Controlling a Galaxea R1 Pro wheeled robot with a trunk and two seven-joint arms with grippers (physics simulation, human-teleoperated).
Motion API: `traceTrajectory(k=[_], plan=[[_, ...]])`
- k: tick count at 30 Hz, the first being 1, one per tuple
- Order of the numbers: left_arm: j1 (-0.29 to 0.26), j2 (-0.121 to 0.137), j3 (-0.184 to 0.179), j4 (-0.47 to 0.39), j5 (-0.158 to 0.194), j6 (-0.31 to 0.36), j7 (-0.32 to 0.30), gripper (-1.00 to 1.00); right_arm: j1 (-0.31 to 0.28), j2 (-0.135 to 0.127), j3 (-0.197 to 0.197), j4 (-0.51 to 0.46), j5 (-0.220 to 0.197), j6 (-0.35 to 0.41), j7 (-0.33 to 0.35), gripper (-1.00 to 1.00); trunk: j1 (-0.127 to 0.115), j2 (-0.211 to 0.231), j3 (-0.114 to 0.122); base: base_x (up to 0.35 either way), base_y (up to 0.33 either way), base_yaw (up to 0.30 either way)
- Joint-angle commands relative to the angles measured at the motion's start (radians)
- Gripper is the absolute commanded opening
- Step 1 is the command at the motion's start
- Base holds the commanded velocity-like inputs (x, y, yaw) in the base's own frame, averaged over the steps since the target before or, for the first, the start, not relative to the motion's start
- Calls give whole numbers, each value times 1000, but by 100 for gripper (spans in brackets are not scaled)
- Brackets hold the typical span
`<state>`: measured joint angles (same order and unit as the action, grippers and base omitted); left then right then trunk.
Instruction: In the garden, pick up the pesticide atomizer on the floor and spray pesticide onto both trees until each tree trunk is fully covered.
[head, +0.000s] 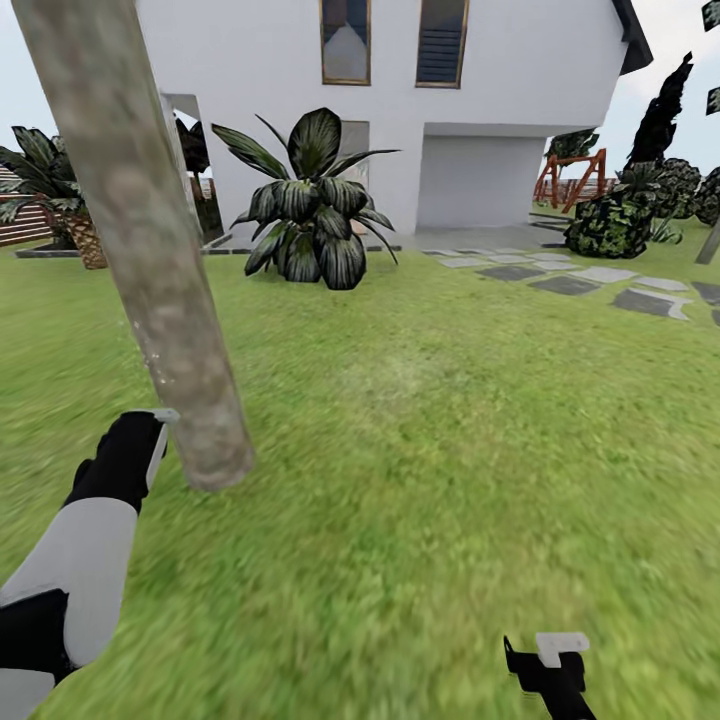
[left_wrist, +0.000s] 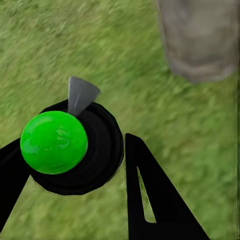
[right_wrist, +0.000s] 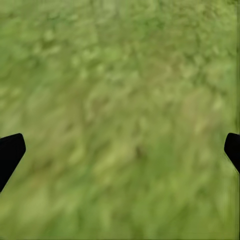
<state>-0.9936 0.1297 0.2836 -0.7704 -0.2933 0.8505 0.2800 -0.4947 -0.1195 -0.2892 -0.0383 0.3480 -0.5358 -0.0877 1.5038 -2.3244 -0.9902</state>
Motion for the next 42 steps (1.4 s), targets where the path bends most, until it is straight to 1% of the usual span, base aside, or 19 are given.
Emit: traceTrajectory(k=[1, 9, 17, 20, 24, 28, 32, 35, 36, 39, 42], plan=[[-1, 0, -1, -2, 2, 4, 4, -100, -1, 0, -4, 1, 10, -3, -6, 100, 0, 0, -1, 274, -147, 1], [-1, 5, -5, -4, 2, 4, 4, -100, -1, 1, -4, 0, 9, -1, -7, 100, 0, 0, -1, 271, -52, 12], [-8, 14, -2, -6, 1, 6, 4, -100, -1, 1, -4, 0, 9, -1, -7, 100, 0, 0, -1, 15, 0, 252], [-6, 10, -3, -7, 1, 6, 4, -100, -1, 1, -4, 0, 9, -2, -7, 100, 0, 0, -1, 0, 0, 241], [-4, 5, -7, -7, 2, 4, 5, -100, -1, 1, -4, 0, 9, -1, -7, 100, 0, 0, -1, 11, -4, 50], [-3, 0, -6, -7, 2, 4, 5, -100, -1, 1, -4, 1, 9, -1, -6, 100, 0, 0, -1, 173, -123, 4], [-2, 0, -6, -7, 2, 4, 5, -100, -1, 1, -4, 1, 9, -1, -6, 100, 0, 0, -1, 183, -194, 0], [-1, 5, -5, -5, -1, 4, 5, -100, -1, 1, -4, 1, 9, -1, -6, 100, 0, 0, -1, -72, -260, 0], [2, 8, -4, -3, -1, 4, 5, -100, -1, 1, -4, 1, 9, -1, -7, 100, 0, 0, -1, -129, -264, 0], [68, 17, 5, -4, 0, -8, 6, -100, -1, 1, -4, 1, 9, -1, -7, 100, 0, 0, -1, -90, -266, 0], [87, 20, 7, -4, -2, -23, 7, -100, -1, 1, -4, 1, 9, -1, -7, 100, 0, 0, -1, 30, -262, 0]])
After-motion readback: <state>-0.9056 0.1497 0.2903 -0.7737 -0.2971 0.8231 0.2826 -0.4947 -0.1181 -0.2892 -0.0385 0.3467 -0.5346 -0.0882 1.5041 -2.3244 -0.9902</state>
